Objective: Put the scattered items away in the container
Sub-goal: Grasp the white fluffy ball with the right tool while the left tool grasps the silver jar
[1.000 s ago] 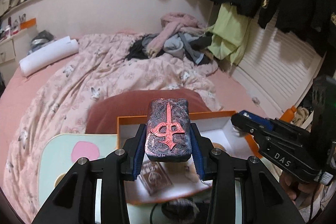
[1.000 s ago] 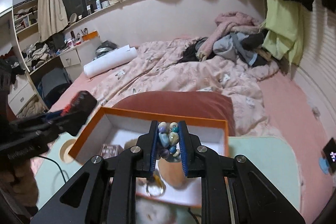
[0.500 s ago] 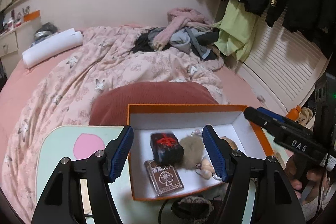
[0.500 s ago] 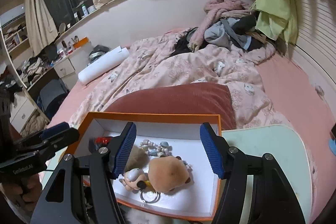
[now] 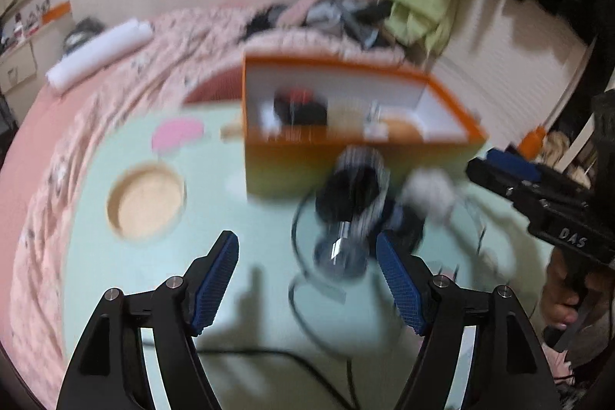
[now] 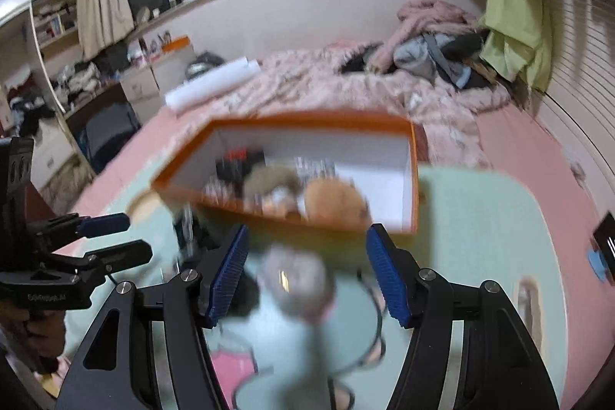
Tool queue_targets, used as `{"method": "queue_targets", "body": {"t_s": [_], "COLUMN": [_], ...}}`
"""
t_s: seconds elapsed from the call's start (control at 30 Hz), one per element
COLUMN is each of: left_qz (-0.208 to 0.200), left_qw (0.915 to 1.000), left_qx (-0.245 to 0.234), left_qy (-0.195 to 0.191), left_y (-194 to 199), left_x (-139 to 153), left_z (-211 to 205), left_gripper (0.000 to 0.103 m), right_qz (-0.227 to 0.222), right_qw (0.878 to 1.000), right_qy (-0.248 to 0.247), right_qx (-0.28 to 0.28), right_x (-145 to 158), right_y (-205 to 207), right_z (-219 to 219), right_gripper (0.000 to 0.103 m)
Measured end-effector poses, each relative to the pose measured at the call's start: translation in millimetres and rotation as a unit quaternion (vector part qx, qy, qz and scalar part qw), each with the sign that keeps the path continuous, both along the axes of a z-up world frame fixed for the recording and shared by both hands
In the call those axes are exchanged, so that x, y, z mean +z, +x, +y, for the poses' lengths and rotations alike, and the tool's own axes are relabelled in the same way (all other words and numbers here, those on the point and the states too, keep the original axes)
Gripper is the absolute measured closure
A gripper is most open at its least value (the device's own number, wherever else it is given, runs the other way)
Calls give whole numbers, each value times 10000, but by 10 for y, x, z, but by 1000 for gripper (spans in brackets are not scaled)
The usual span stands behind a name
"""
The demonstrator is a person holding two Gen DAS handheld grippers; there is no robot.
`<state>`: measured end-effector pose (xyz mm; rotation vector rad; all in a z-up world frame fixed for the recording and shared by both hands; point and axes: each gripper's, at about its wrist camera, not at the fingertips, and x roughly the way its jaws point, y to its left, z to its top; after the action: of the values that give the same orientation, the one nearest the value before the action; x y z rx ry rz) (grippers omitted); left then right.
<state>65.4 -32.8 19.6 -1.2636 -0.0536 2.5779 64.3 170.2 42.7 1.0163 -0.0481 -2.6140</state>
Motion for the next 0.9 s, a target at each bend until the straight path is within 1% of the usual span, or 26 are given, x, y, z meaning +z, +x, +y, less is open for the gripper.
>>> {"method": "queue_targets", "body": {"t_s": [0.07,0.13,0.2,0.23,0.27,0.3,0.33,0.47,0.6,0.7,0.73,0.8,0.83,0.87,0.9], "left_qz": [-191,-68,13,65,126,187,208,188,117,262,292,236,177,140,149], "left_qw": [9997,9994,9985,9979,9969,9960,9960,9965,9986,9981,9978,9971,9970,9971,9973], "left_qx": [102,203,201,212,228,232,224,225,115,-22,-86,-217,-251,-275,-299], "left_qy": [-57,-283,-502,-613,-747,-846,-838,-780,-507,-557,-587,-689,-716,-695,-653], "left_y": [40,91,108,114,122,131,136,133,112,49,29,-38,-63,-69,-62], "left_x": [-149,-212,-253,-270,-290,-305,-308,-310,-262,-171,-155,-149,-163,-175,-177], "left_z": [3,44,105,131,160,183,189,178,191,289,334,431,458,473,476], "left_gripper": [30,29,29,29,29,28,29,29,29,32,34,51,71,75,75], "right_qz": [-254,-431,-608,-710,-777,-670,-722,-752,-745,-745,-746,-748,-748,-730,-694], "right_qw": [9996,9989,9978,9968,9954,9936,9911,9908,9911,9911,9911,9913,9914,9916,9920], "right_qy": [97,116,116,191,368,686,888,876,848,848,849,852,861,870,867], "right_qx": [-76,-150,-234,-313,-429,-592,-675,-700,-702,-700,-698,-664,-641,-616,-593], "right_x": [-144,-249,-351,-408,-463,-476,-494,-474,-467,-471,-473,-467,-468,-475,-460], "right_y": [73,130,157,154,145,147,122,75,62,56,62,70,87,124,114], "right_z": [-2,5,32,38,27,-14,-46,-41,-11,-4,-11,-13,-30,-74,-89], "right_gripper": [39,39,39,39,38,34,32,30,29,29,29,29,29,29,29]}}
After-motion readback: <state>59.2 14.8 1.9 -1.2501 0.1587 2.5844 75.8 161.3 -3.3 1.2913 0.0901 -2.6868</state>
